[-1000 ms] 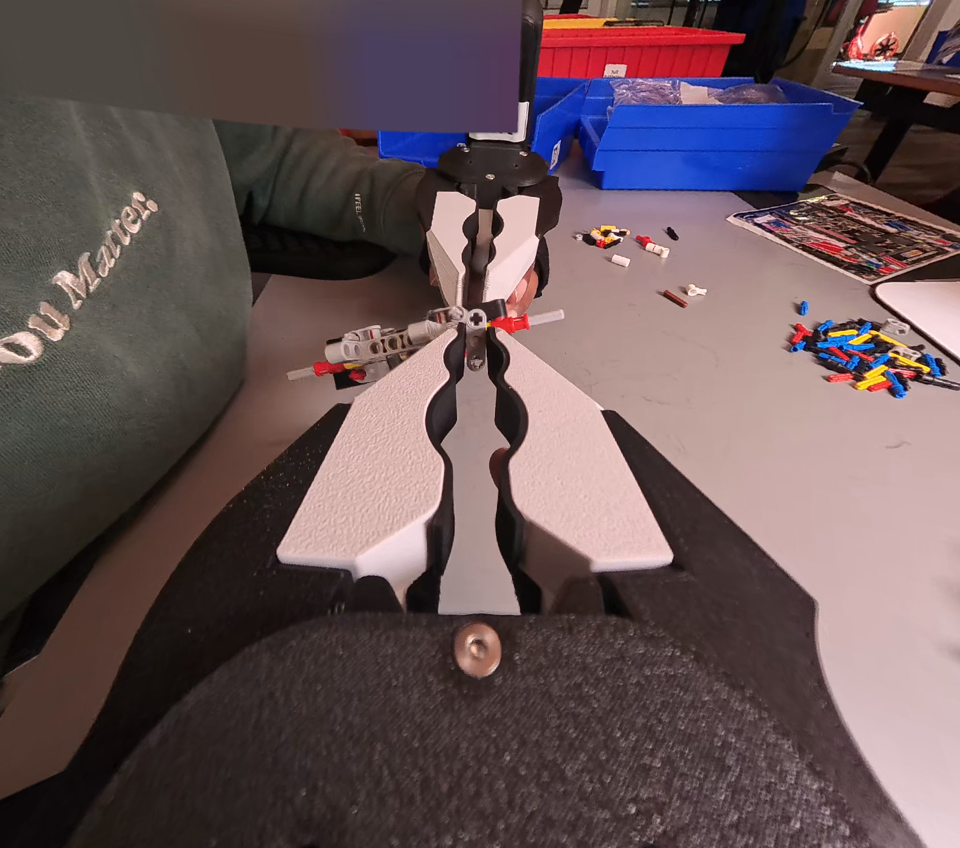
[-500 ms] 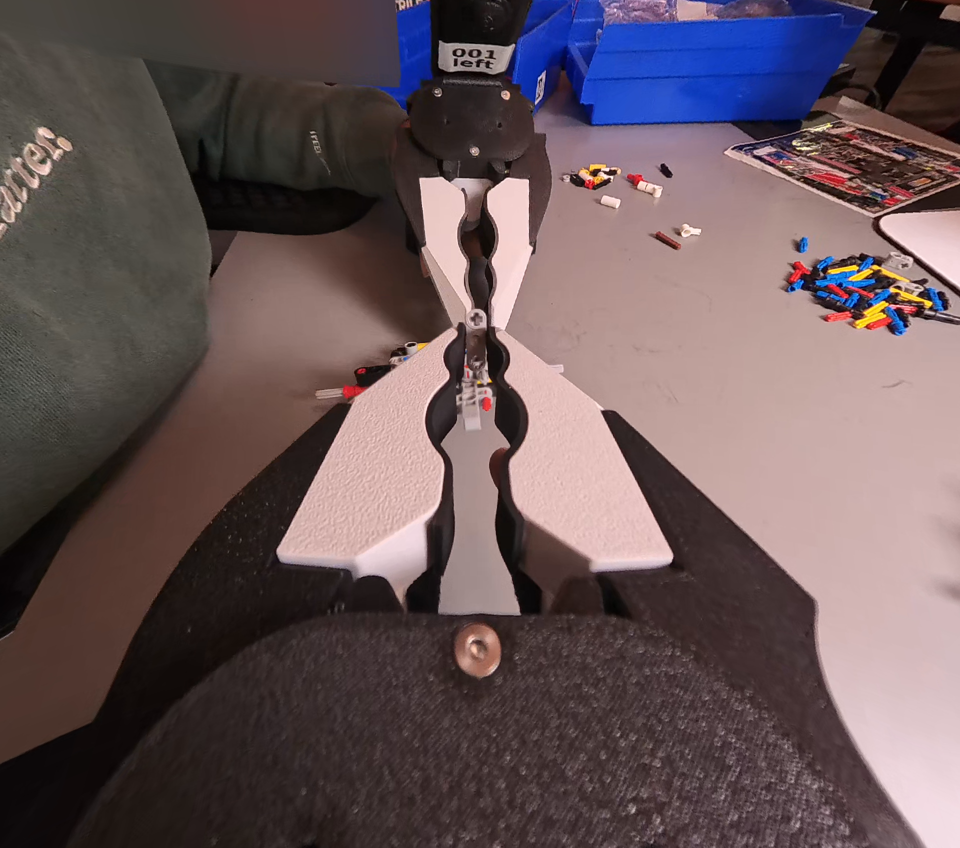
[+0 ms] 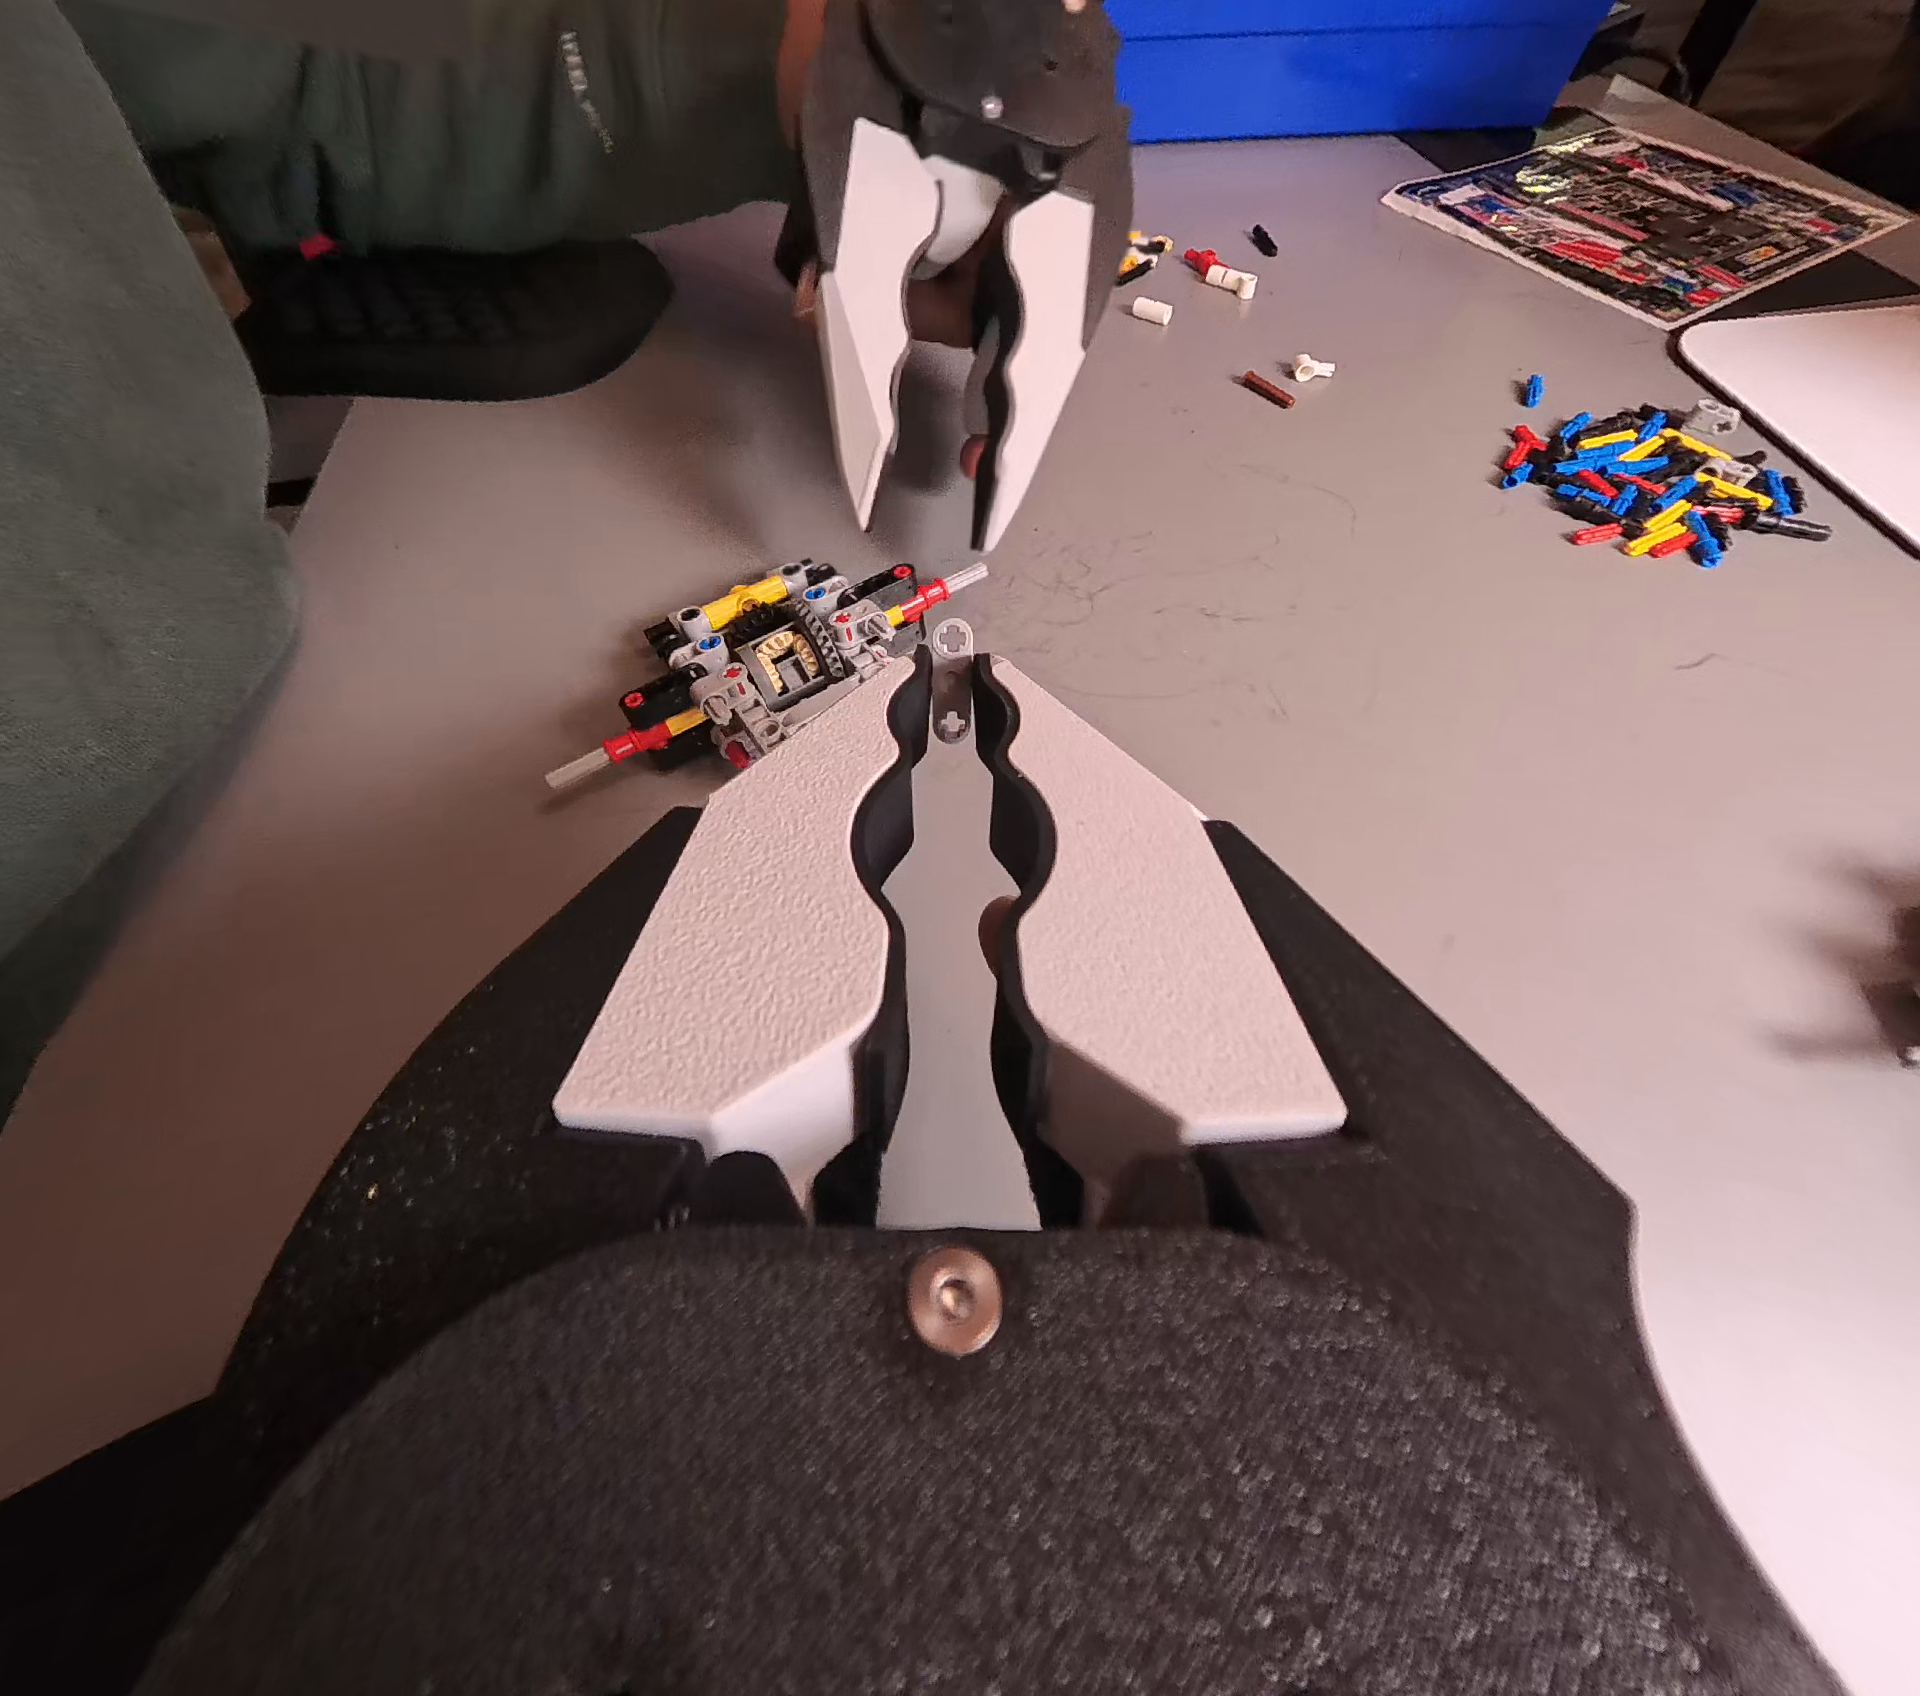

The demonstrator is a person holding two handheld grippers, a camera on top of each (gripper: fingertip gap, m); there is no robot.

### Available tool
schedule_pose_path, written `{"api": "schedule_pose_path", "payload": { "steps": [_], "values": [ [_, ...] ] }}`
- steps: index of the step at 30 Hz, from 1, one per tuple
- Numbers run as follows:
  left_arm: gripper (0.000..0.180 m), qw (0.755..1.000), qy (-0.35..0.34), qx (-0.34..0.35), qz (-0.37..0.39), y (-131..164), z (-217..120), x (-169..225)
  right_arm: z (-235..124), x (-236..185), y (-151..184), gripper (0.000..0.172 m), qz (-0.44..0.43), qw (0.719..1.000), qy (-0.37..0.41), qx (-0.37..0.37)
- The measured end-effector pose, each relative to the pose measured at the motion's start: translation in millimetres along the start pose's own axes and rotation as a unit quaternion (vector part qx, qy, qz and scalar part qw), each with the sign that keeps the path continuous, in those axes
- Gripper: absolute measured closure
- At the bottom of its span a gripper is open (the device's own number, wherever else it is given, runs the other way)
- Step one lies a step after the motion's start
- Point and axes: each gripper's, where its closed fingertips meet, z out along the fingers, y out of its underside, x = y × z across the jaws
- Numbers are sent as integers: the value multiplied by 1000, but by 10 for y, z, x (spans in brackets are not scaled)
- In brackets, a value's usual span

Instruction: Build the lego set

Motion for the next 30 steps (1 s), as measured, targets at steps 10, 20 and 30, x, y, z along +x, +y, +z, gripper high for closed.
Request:
{"api": "schedule_pose_path", "payload": {
  "steps": [10,20,30],
  "values": [
    [153,975,149,-168,8,119,102,-116,-37,29,-2,165,7,1000,5,7],
    [175,993,42,-66,93,-25,66,77,-38,-5,-64,166,1,1000,1,20],
    [175,863,-417,51,282,-220,-187,30,51,57,-253,166,22,998,46,38]
  ]
}}
